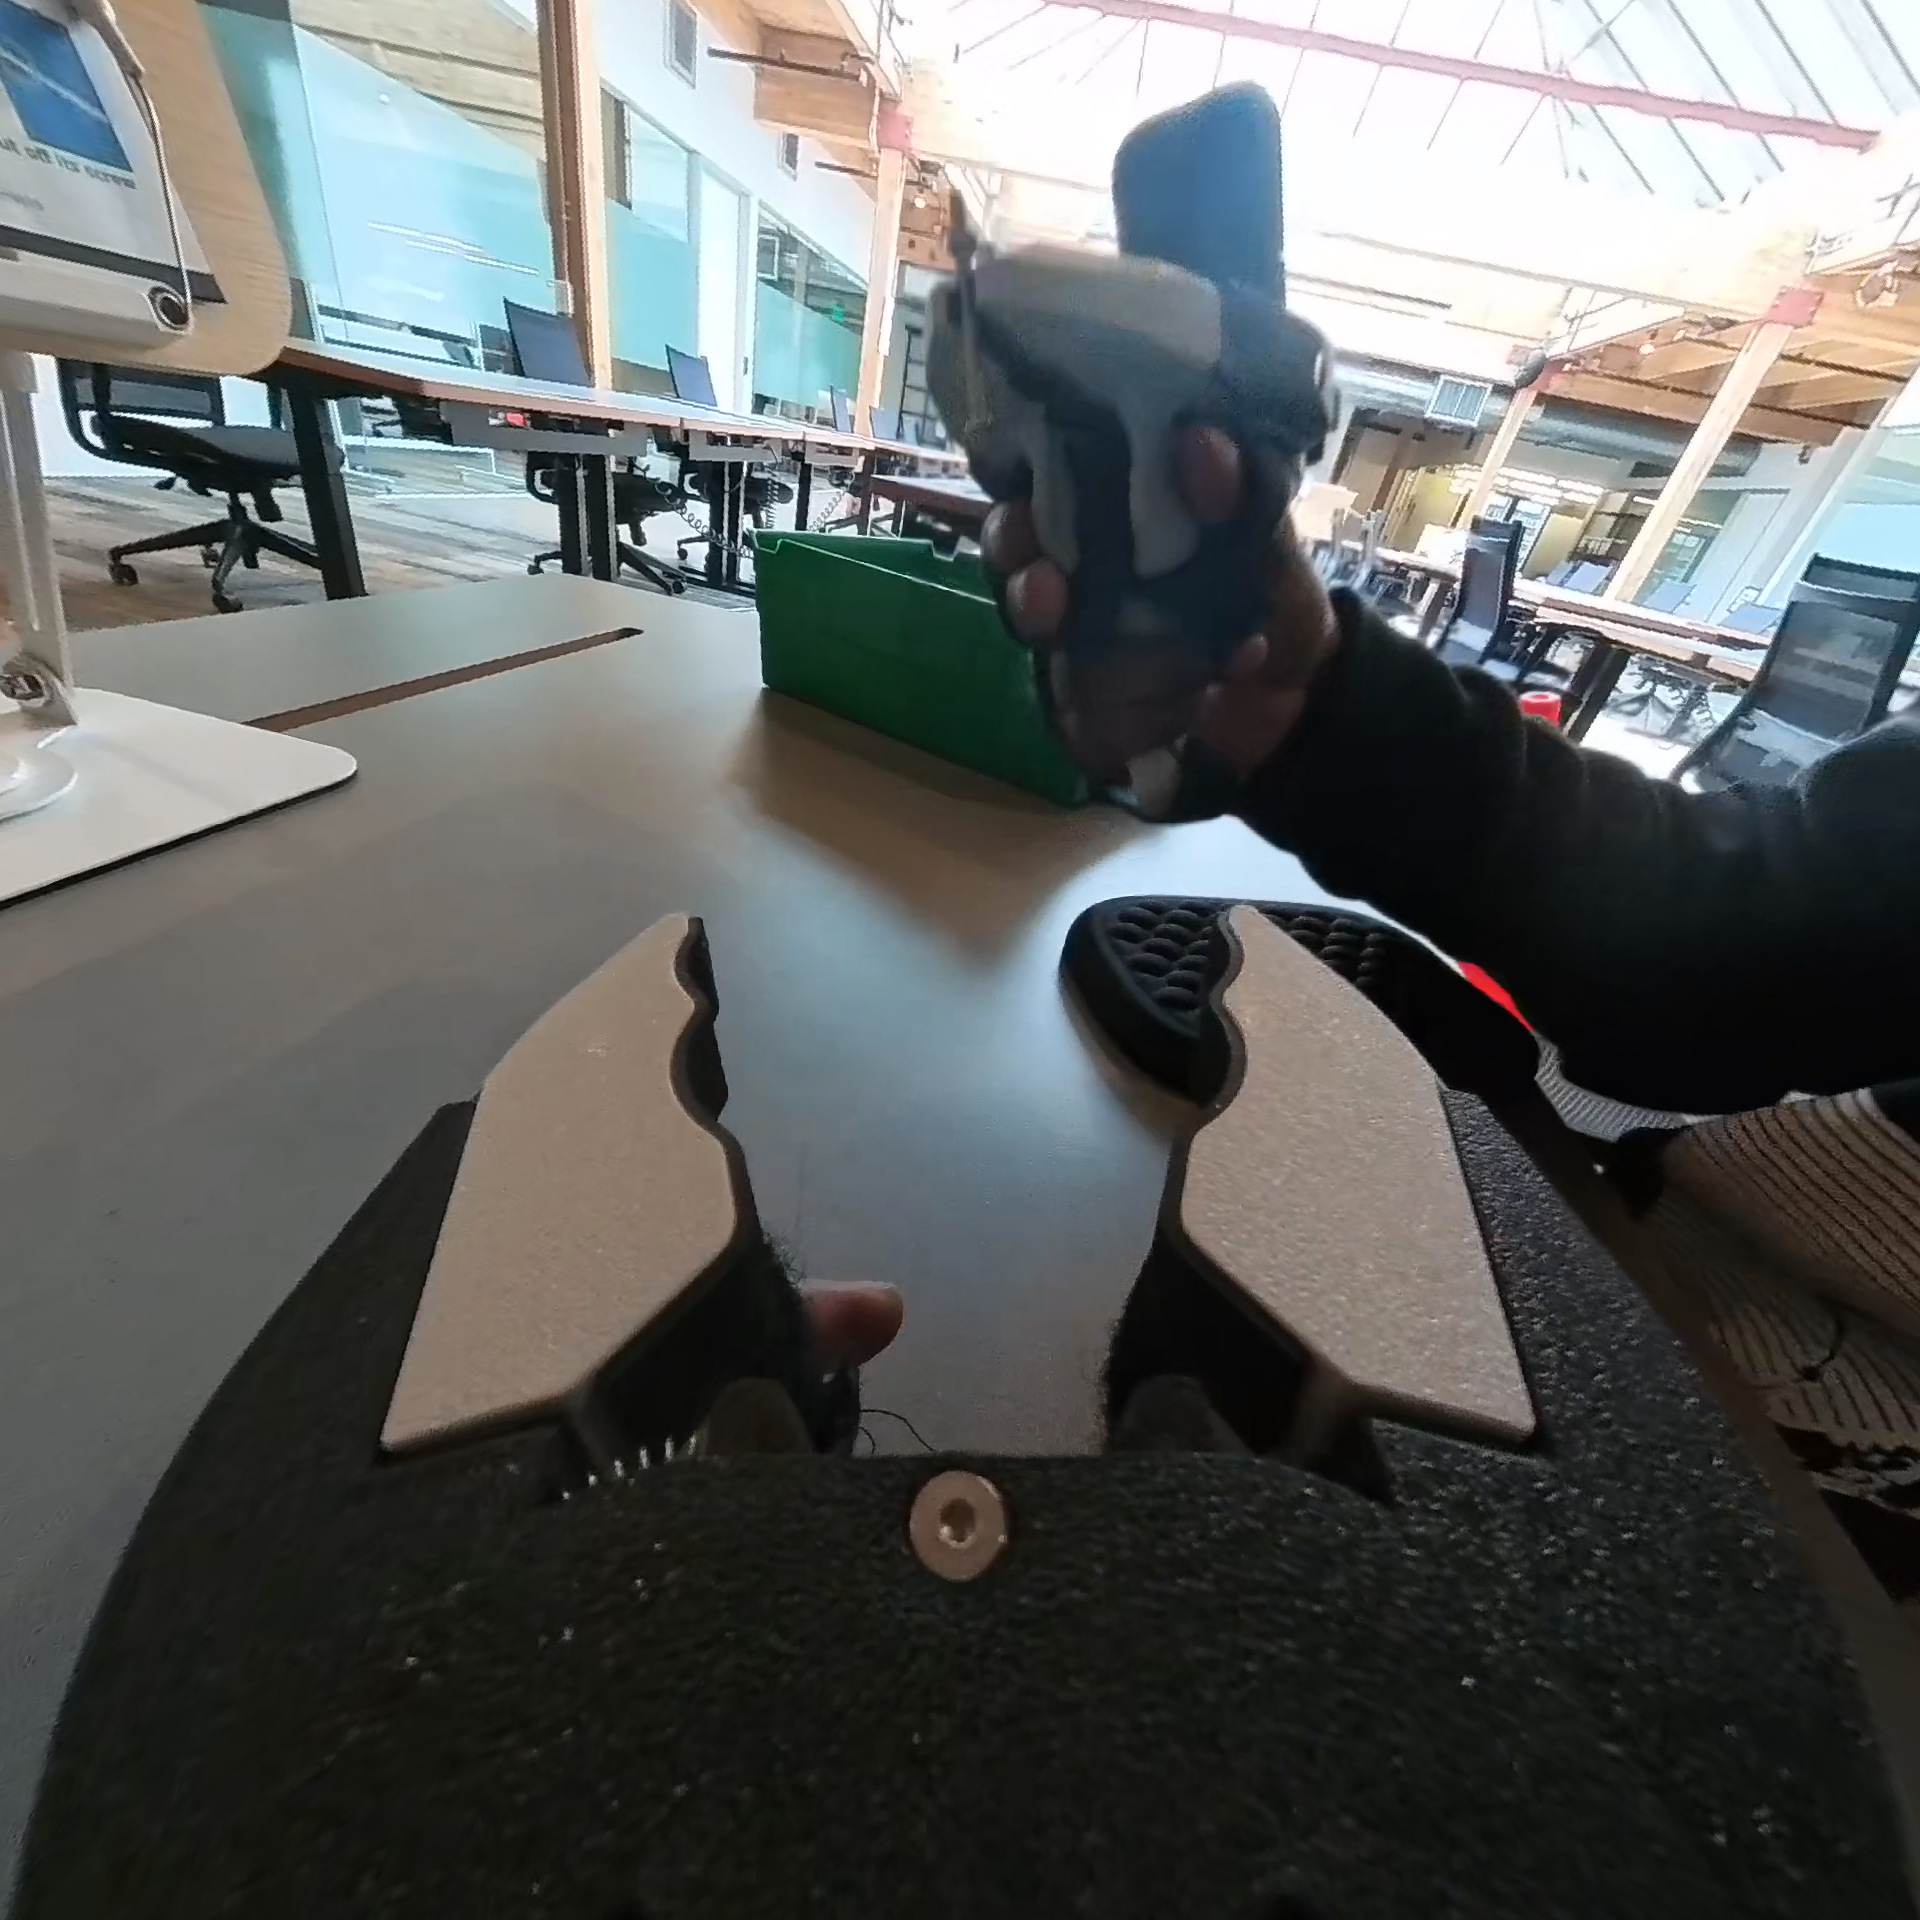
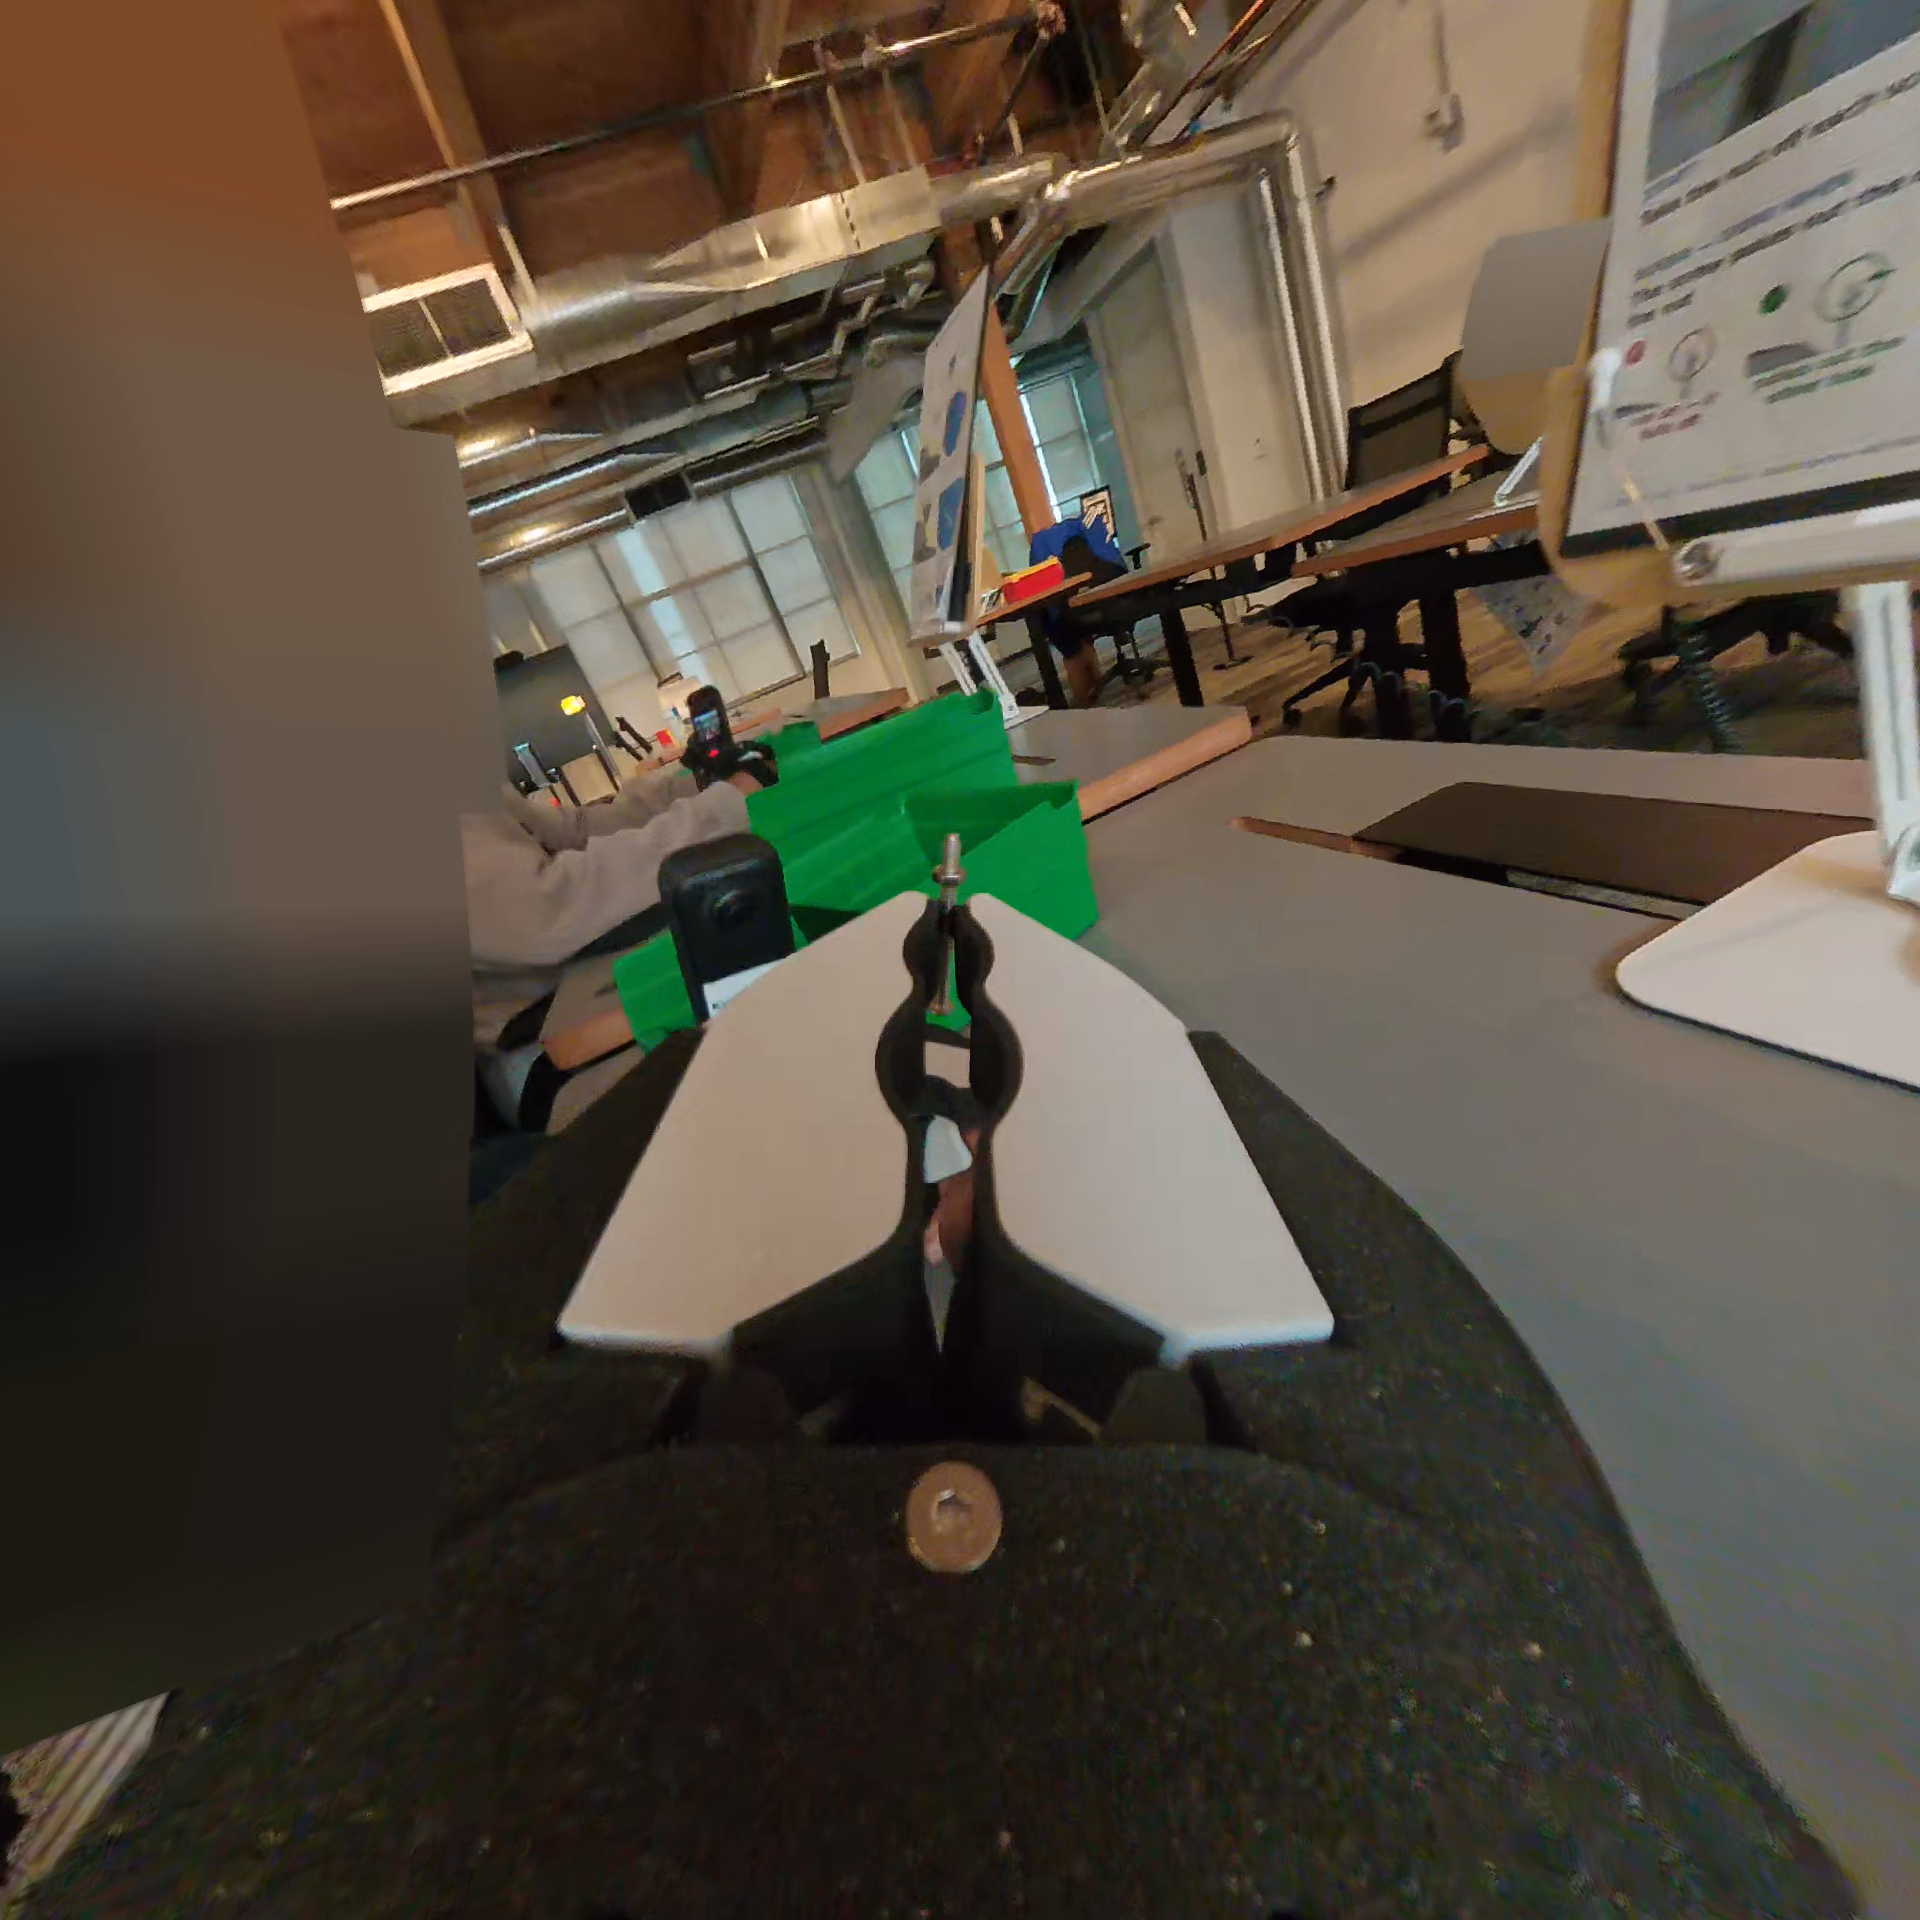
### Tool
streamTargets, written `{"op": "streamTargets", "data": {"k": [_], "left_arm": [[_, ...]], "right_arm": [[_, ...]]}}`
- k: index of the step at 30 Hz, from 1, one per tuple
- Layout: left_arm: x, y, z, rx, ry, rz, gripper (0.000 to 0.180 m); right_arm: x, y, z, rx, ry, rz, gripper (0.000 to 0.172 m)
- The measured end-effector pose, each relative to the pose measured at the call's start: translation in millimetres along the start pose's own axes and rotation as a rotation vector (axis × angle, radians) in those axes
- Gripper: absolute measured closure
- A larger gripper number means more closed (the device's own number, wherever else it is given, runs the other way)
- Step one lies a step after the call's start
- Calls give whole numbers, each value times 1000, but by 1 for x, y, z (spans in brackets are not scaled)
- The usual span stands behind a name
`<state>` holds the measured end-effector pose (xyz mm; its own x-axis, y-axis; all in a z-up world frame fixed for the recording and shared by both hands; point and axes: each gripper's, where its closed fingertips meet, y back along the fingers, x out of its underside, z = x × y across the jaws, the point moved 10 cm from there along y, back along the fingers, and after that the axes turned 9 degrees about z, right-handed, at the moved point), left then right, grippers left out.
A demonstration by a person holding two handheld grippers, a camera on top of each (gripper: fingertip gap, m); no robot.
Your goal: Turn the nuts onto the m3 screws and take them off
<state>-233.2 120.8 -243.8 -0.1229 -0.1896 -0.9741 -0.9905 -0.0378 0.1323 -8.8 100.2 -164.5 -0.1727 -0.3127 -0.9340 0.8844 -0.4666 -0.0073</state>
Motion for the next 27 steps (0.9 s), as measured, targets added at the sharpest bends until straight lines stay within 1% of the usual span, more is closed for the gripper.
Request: {"op": "streamTargets", "data": {"k": [7,11,13,17,20,23,25,27], "left_arm": [[0,1,1,-8,9,-15,92],[0,2,0,-16,3,-17,92],[0,2,0,-18,-1,-16,92],[0,2,-2,-21,-15,-10,91],[1,1,-2,-19,-18,-7,91],[1,1,-2,-15,-13,-4,89],[1,1,-2,-15,-15,-5,88],[1,2,-2,-12,-17,-7,87]], "right_arm": [[-46,38,10,92,-44,0,171],[-76,75,7,172,-46,75,171],[-91,98,0,284,-24,173,171],[-117,157,-22,602,-25,376,171],[-127,203,-39,846,-43,527,170],[-121,243,-61,1036,-131,706,170],[-109,264,-80,1114,-217,801,170],[-93,281,-99,1155,-309,874,170]]}}
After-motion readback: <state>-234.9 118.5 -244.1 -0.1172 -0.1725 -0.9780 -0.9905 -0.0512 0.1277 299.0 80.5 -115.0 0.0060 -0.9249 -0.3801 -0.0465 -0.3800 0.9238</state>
